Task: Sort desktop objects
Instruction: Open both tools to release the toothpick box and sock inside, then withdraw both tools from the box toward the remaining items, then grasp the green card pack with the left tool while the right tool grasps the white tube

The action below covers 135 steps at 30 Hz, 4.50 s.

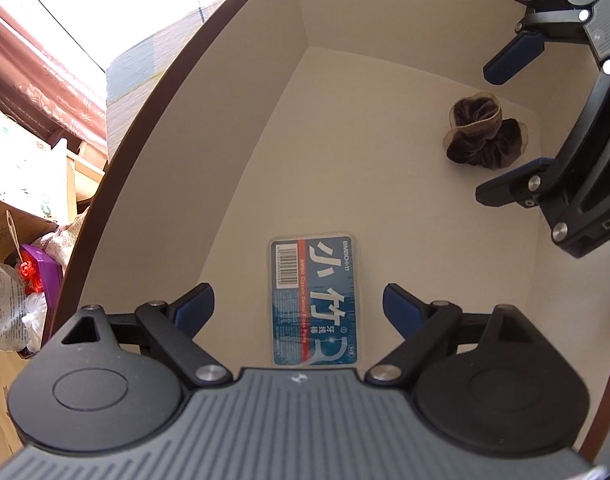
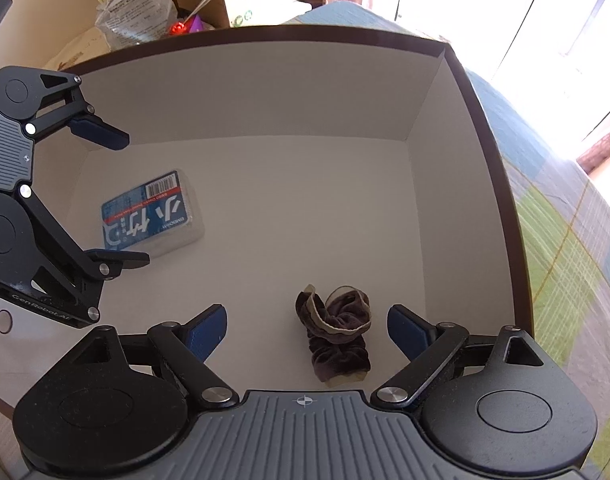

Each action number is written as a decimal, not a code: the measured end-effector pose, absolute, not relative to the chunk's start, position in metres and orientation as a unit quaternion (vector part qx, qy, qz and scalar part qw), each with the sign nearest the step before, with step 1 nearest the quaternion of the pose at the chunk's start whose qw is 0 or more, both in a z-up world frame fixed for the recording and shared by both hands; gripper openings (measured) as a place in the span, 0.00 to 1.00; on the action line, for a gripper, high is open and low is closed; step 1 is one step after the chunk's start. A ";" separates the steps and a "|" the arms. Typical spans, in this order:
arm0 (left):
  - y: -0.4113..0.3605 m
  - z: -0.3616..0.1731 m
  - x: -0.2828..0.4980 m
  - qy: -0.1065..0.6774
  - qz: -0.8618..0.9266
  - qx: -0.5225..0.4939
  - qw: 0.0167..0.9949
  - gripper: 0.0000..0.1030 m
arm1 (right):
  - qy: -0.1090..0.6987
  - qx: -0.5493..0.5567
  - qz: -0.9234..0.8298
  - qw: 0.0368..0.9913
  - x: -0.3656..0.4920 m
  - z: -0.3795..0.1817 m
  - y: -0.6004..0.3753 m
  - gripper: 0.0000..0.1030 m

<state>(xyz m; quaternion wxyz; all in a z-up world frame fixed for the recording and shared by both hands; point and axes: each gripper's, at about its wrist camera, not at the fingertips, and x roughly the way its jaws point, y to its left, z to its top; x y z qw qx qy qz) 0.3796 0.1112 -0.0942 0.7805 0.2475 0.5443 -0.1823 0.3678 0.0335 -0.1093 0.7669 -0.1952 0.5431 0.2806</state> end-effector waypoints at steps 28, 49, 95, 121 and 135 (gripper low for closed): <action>0.086 -0.010 0.304 0.497 -0.122 0.235 0.826 0.87 | 0.462 -0.184 0.309 0.811 0.288 -0.025 0.011 0.90; 0.048 0.030 0.213 0.470 -0.099 0.213 0.851 0.87 | 0.427 -0.184 0.332 0.821 0.219 0.004 -0.056 0.90; -0.028 -0.138 0.104 0.332 -0.262 0.514 0.746 0.35 | 0.519 -0.146 0.333 0.773 0.199 -0.124 -0.161 0.90; 0.161 -0.065 0.090 0.518 -0.079 -0.161 0.836 0.00 | 0.508 -0.139 0.367 0.767 0.178 -0.119 -0.143 0.90; 0.070 -0.101 0.092 0.534 -0.144 0.023 0.833 0.35 | 0.510 -0.148 0.361 0.767 0.175 -0.117 -0.141 0.90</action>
